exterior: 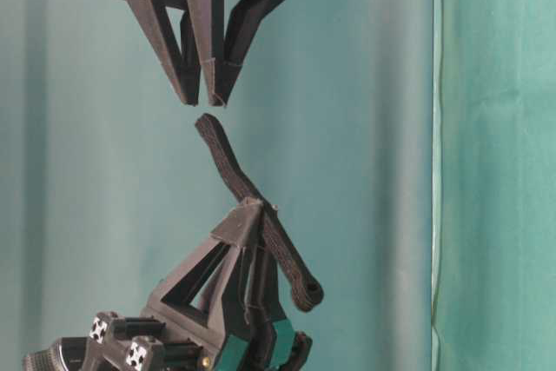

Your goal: Peel off the Velcro with your right arm.

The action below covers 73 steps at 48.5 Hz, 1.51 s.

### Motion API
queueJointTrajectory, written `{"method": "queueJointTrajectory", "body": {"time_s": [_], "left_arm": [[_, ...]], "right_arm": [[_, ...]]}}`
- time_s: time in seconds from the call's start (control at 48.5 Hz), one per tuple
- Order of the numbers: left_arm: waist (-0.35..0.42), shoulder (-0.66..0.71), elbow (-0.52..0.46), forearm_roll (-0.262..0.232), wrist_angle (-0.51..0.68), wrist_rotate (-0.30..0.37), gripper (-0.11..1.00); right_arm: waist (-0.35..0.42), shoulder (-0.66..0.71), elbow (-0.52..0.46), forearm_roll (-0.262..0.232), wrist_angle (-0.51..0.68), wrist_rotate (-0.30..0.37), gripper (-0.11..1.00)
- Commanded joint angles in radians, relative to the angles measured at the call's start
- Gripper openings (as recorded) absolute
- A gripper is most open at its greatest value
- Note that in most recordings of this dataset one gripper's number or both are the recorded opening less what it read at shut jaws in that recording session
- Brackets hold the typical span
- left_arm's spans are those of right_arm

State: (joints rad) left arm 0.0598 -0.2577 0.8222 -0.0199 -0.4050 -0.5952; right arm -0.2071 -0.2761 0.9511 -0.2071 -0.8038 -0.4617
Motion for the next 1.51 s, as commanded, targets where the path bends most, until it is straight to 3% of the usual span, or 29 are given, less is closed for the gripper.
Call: {"method": "queueJointTrajectory", "body": {"time_s": [0.0, 1.485], "left_arm": [[0.003, -0.018, -0.015, 0.0, -0.011, 0.003, 0.1], [0.04, -0.02, -0.012, -0.002, -0.054, 0.003, 0.1]], "right_arm": [[-0.003, -0.002, -0.023, 0.0, -0.009, 0.0, 0.09], [-0.003, 0.063, -0.028, -0.003, -0.038, 0.006, 0.09]]}}
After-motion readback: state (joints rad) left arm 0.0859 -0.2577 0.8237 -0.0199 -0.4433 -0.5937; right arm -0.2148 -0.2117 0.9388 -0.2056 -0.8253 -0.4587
